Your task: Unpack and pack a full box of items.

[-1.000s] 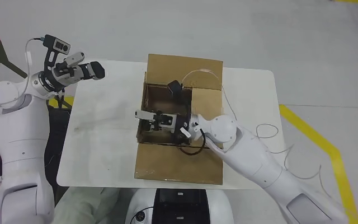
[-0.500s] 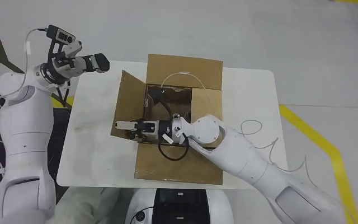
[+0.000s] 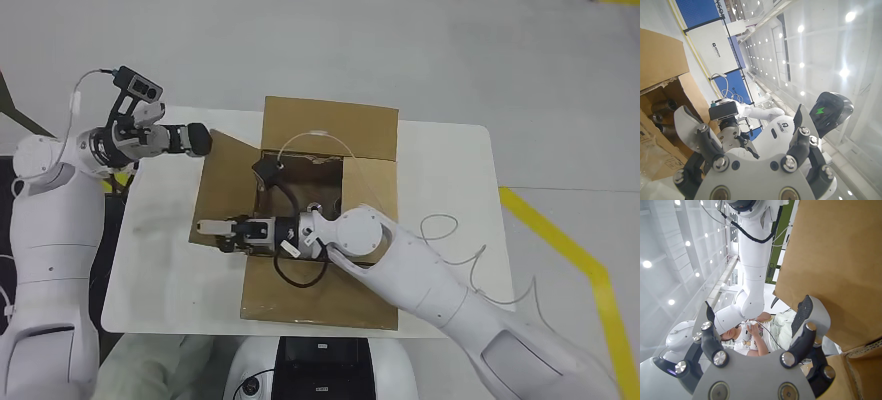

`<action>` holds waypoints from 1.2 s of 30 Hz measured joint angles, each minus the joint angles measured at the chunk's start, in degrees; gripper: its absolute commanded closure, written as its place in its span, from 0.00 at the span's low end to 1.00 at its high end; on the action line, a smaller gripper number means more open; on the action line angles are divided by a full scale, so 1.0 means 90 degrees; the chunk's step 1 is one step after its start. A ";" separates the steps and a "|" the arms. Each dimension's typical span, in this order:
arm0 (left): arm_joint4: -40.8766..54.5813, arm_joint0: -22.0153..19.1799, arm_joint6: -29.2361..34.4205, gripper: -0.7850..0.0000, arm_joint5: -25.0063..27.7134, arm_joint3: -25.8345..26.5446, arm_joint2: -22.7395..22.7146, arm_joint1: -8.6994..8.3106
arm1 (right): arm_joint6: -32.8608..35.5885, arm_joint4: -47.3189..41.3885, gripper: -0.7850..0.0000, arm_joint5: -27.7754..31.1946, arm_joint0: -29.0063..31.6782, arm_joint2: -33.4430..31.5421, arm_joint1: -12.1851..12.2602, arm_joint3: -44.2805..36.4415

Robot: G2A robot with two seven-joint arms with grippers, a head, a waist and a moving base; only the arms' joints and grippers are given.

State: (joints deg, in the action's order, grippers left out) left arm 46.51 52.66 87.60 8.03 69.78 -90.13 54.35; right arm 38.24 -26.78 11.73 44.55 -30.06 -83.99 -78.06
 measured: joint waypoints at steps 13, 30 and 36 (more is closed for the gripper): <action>-0.0599 -0.0028 0.0046 0.00 0.0024 -0.0487 0.0263 -0.0059 | 0.0227 0.0312 0.00 -0.0242 0.0608 -0.0847 0.0255 -0.0561; -0.1127 0.0256 0.0045 0.00 0.0367 -0.0750 0.0487 -0.0185 | 0.0683 0.1161 0.00 -0.1241 0.1693 -0.2358 0.0780 -0.2230; -0.1246 0.0440 0.0045 0.00 0.0385 -0.0667 0.0565 -0.0246 | 0.1011 0.1352 0.00 -0.1616 0.1933 -0.2661 0.0903 -0.2577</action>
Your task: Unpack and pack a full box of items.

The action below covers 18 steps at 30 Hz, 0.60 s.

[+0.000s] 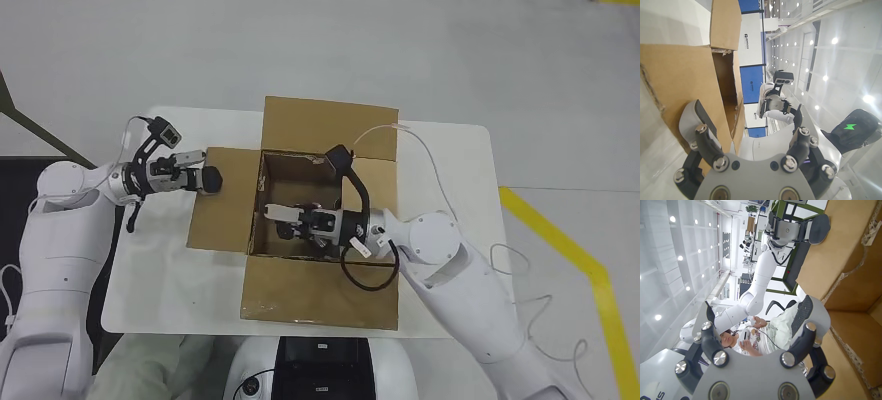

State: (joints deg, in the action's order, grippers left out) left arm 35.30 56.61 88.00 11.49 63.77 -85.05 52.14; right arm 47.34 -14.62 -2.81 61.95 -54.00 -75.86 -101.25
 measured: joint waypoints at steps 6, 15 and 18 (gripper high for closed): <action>0.0019 0.0263 0.0000 0.00 -0.0023 0.0262 0.0175 -0.0096 | 0.0201 0.0155 0.00 -0.0168 0.0192 -0.0221 0.0093 -0.0234; 0.0050 0.0507 0.0000 0.00 0.0005 0.0474 0.0415 -0.0265 | 0.0399 0.0320 0.00 -0.0287 0.0391 -0.0427 0.0198 -0.0473; 0.0073 0.0584 0.0000 0.00 0.0044 0.0541 0.0491 -0.0336 | 0.0456 0.0353 0.00 -0.0295 0.0452 -0.0480 0.0228 -0.0541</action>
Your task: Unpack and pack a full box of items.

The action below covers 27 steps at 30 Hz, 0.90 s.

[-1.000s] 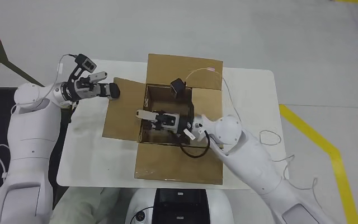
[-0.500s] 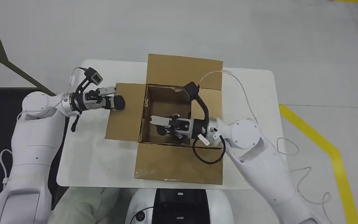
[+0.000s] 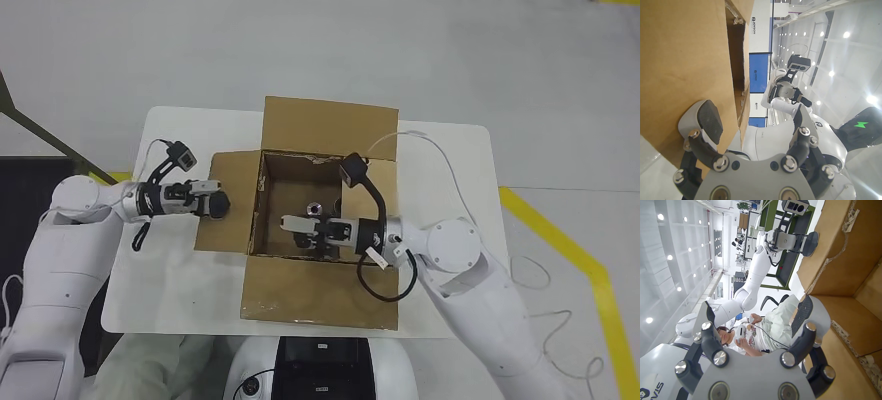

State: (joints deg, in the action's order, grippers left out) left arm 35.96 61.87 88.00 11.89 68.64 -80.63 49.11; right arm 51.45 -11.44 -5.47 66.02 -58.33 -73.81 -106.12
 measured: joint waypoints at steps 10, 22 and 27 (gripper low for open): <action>0.0103 -0.0031 0.0000 0.00 0.0154 0.0023 0.0211 -0.0165 | 0.0049 0.0031 0.00 -0.0035 0.0069 -0.0051 0.0060 -0.0065; 0.0872 -0.0497 -0.0241 0.00 0.0305 0.0043 -0.0023 -0.0154 | 0.0464 0.0257 0.00 -0.0336 0.0247 -0.0269 0.0203 -0.0277; 0.0910 -0.0784 -0.0358 0.00 0.0358 0.0135 0.0219 -0.0072 | 0.0795 0.0447 0.00 -0.0589 0.0353 -0.0421 0.0297 -0.0552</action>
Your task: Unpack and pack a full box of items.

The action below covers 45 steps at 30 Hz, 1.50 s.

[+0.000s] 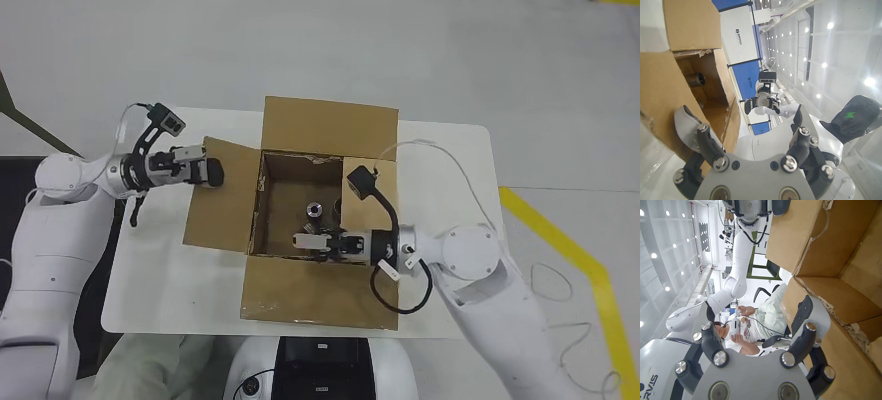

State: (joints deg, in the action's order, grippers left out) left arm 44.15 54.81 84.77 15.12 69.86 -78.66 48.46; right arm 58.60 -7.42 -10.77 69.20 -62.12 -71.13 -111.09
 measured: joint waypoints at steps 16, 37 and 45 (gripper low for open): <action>-0.0126 -0.0713 -0.0025 0.00 -0.0154 0.0564 0.0819 0.0241 | 0.0579 -0.0006 0.00 -0.0346 0.0546 -0.0651 0.0269 -0.0647; -0.0643 -0.1183 0.0269 0.00 -0.0182 0.0667 0.1459 0.0393 | 0.0616 -0.0051 0.00 -0.0393 0.0613 -0.0678 0.0310 -0.0712; -0.0643 -0.1183 0.0269 0.00 -0.0183 0.0667 0.1459 0.0393 | 0.0616 -0.0051 0.00 -0.0393 0.0613 -0.0678 0.0310 -0.0712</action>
State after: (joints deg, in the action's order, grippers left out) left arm 38.36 44.16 87.20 13.47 75.86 -65.53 52.00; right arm 64.14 -7.87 -14.30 74.71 -68.22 -68.35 -117.50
